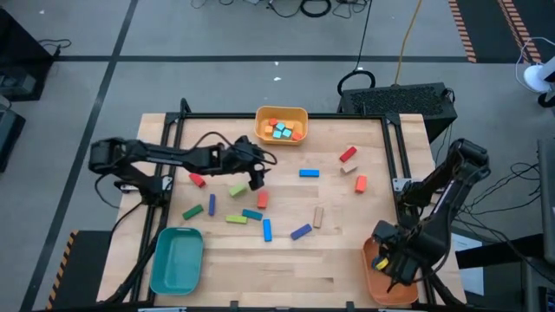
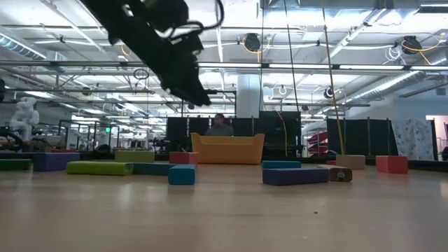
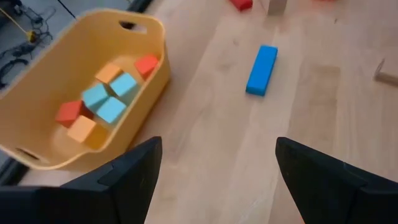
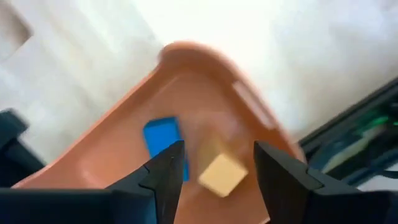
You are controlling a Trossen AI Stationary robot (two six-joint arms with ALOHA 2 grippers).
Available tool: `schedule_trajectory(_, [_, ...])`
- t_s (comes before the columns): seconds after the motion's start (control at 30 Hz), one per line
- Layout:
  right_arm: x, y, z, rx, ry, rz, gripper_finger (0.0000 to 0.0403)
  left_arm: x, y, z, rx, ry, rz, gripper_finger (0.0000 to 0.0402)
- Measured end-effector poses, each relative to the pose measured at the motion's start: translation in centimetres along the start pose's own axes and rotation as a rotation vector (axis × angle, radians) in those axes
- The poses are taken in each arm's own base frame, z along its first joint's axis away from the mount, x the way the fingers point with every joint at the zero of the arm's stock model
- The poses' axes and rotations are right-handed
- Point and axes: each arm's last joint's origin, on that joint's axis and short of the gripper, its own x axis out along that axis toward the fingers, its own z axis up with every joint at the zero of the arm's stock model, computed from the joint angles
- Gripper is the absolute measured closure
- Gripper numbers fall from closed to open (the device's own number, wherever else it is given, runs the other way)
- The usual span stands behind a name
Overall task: Sort blocks by size
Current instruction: Put the right big orange rectangle block into the orange bin
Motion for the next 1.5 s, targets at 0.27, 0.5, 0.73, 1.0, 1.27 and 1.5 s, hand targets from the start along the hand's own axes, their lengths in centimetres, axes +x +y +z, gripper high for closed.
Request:
schedule_trajectory(0.27, [-1.0,-2.6,1.3,0.024,-0.091,-0.155,0.0226,2.6,-0.8,-1.0,0.02,0.023,-0.049,0.0089])
schedule_trajectory(0.5, [-1.5,-4.0,3.8,0.207,-0.256,-0.192,0.0226,3.2,-0.9,-1.3,-0.003,0.035,-0.048,0.0089])
schedule_trajectory(0.73, [-1.4,-4.6,6.9,0.434,-0.306,-0.218,0.0227,3.2,-0.9,-1.3,-0.049,0.037,-0.047,0.0089])
schedule_trajectory(1.0, [1.0,-6.2,10.2,0.717,-0.292,-0.284,0.0227,3.2,-0.9,-1.4,-0.084,0.041,-0.046,0.0089])
schedule_trajectory(1.27, [4.6,-7.5,13.1,0.907,-0.226,-0.22,0.0227,3.2,-1.0,-1.1,-0.027,0.018,-0.051,0.0089])
schedule_trajectory(1.5, [7.5,-8.9,15.6,0.909,-0.156,-0.107,0.0227,3.0,-1.6,-0.9,0.037,-0.01,-0.078,0.0089])
